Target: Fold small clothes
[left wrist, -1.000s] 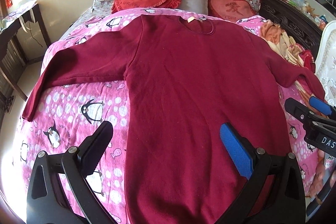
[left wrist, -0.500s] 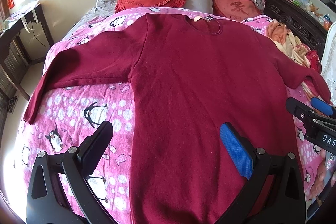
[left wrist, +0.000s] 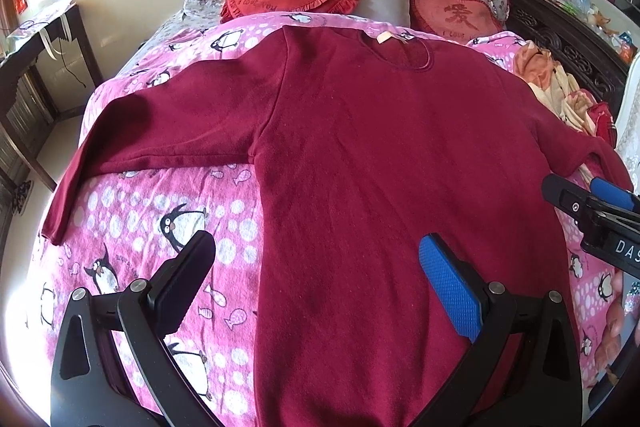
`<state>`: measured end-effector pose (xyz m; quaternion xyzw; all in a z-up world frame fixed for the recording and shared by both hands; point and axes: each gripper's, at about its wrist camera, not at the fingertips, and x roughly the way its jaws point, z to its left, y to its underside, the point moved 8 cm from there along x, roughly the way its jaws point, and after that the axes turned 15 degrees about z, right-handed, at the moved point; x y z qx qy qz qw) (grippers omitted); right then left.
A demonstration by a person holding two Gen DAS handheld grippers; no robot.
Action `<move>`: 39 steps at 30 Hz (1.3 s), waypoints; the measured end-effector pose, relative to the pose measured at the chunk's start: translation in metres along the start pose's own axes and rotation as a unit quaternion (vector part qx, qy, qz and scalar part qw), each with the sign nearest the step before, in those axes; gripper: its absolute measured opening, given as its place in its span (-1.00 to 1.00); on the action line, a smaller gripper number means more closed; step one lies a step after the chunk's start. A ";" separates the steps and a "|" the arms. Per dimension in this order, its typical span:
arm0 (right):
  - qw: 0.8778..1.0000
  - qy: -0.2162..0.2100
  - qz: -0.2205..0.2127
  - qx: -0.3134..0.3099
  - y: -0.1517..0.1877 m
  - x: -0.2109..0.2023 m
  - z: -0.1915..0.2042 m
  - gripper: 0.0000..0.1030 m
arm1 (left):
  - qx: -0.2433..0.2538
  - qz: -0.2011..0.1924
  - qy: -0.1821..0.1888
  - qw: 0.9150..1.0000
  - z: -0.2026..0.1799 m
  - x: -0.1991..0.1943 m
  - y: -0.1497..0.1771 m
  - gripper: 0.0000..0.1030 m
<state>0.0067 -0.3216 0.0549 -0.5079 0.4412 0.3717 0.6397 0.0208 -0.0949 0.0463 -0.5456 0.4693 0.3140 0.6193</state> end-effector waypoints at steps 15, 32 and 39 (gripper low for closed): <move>1.000 -0.012 0.011 -0.016 -0.010 0.016 0.021 0.99 | -0.017 0.006 -0.005 1.000 0.016 0.012 -0.012 0.99; 0.999 -0.023 0.023 -0.023 -0.011 0.031 0.038 0.99 | -0.037 0.014 -0.016 0.999 0.038 0.026 -0.014 0.99; 0.999 -0.024 0.025 -0.024 -0.011 0.035 0.044 0.99 | -0.045 0.016 -0.021 0.999 0.047 0.030 -0.015 0.99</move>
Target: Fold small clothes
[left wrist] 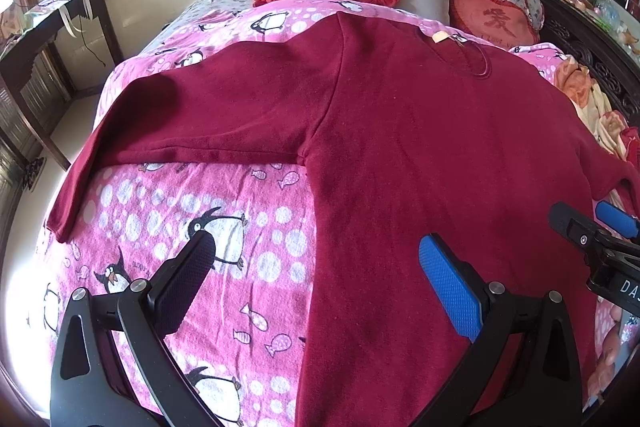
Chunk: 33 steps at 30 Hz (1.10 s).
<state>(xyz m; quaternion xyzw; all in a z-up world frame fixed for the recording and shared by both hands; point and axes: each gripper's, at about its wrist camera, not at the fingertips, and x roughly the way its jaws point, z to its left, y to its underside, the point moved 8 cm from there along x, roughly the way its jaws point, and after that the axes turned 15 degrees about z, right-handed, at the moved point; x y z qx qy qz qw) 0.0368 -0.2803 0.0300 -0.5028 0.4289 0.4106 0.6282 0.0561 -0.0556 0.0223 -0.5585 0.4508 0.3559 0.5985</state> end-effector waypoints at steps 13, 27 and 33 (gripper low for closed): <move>1.000 -0.001 0.006 -0.018 -0.003 0.013 0.023 0.99 | -0.014 0.004 -0.009 1.000 0.021 0.008 -0.002 0.99; 0.999 -0.011 0.016 -0.032 -0.008 0.022 0.039 0.99 | -0.041 0.003 -0.017 0.999 0.057 0.013 -0.009 0.99; 0.998 -0.017 0.020 -0.054 -0.012 0.028 0.060 0.99 | -0.070 -0.007 -0.061 0.996 0.116 0.011 -0.015 0.99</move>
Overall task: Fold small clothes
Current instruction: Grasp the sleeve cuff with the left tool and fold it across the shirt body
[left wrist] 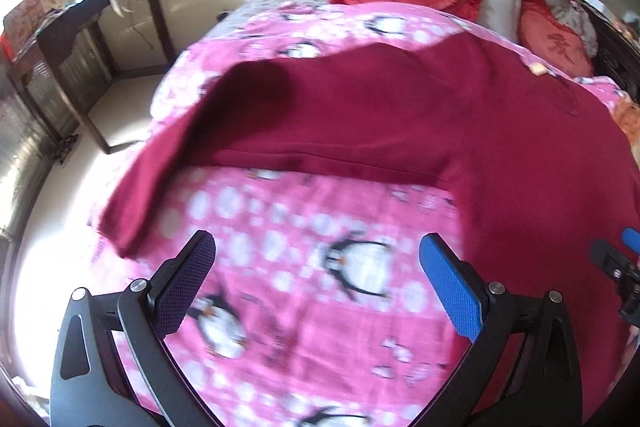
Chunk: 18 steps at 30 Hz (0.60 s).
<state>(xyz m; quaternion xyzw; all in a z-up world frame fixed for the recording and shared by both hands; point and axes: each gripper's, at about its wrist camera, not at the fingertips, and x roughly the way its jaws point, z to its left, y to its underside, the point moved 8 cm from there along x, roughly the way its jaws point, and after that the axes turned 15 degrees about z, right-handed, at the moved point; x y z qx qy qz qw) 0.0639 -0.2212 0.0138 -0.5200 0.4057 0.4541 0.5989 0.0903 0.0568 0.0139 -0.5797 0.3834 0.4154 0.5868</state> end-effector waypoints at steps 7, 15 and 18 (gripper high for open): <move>1.000 -0.021 0.010 -0.017 -0.007 0.008 0.027 0.99 | -0.054 0.005 -0.065 0.996 0.086 0.019 -0.017 0.99; 0.998 -0.030 0.028 -0.045 -0.015 0.025 0.059 0.99 | -0.080 0.024 -0.086 0.993 0.149 0.054 -0.031 0.99; 0.998 -0.035 0.031 -0.051 -0.016 0.028 0.067 0.99 | -0.080 0.033 -0.071 0.994 0.155 0.067 -0.034 0.97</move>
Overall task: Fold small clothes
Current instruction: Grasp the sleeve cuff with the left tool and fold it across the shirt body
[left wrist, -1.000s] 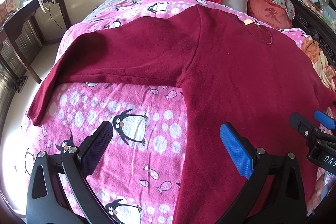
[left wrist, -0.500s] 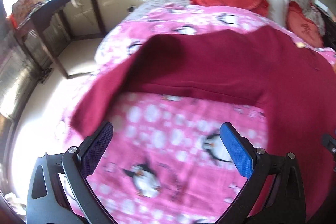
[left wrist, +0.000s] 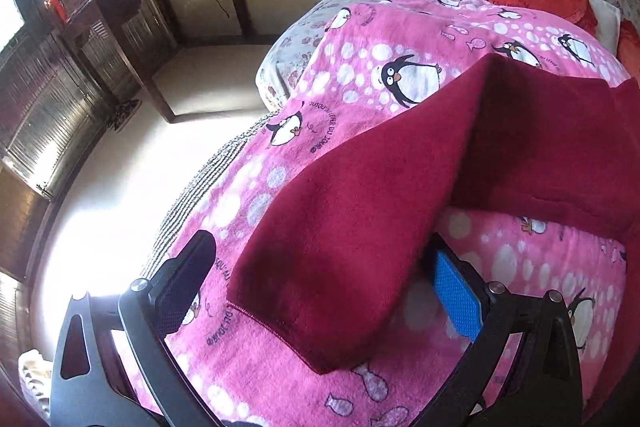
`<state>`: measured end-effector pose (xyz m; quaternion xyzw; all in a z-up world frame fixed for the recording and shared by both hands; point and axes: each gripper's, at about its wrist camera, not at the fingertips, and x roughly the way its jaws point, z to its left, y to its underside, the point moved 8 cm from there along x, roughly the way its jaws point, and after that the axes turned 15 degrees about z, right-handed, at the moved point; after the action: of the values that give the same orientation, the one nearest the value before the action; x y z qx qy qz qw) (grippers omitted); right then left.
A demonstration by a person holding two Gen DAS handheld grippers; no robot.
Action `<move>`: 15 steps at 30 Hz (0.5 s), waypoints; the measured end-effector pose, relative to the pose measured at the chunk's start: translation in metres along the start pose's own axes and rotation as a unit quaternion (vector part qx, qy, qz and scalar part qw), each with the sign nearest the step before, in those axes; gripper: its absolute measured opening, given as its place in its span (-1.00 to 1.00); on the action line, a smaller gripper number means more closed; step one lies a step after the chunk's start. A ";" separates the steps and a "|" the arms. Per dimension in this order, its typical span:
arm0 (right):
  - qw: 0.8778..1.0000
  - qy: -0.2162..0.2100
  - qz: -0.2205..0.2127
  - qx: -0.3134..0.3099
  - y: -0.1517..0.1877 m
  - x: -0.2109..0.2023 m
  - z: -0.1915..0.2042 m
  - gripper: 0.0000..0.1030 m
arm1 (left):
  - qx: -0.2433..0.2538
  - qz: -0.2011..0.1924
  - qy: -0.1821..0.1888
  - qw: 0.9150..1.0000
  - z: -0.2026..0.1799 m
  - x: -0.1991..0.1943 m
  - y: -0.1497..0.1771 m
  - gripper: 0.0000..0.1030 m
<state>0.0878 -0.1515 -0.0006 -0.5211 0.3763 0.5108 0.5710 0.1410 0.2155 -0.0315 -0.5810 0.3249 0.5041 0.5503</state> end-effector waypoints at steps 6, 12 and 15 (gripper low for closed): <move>1.000 -0.009 -0.004 -0.001 -0.005 0.001 0.007 0.99 | 0.014 0.001 0.046 0.999 -0.006 -0.002 -0.009 -0.12; 1.000 -0.018 -0.005 0.006 -0.004 0.000 0.006 0.99 | 0.036 0.011 0.033 0.999 -0.019 -0.007 -0.007 -0.80; 1.000 -0.020 -0.008 0.010 -0.002 -0.004 0.001 0.99 | 0.039 0.002 0.040 0.998 -0.024 -0.024 -0.005 -0.82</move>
<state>0.0894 -0.1509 0.0037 -0.5082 0.3660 0.5123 0.5877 0.1447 0.1889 -0.0102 -0.5779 0.3672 0.4685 0.5583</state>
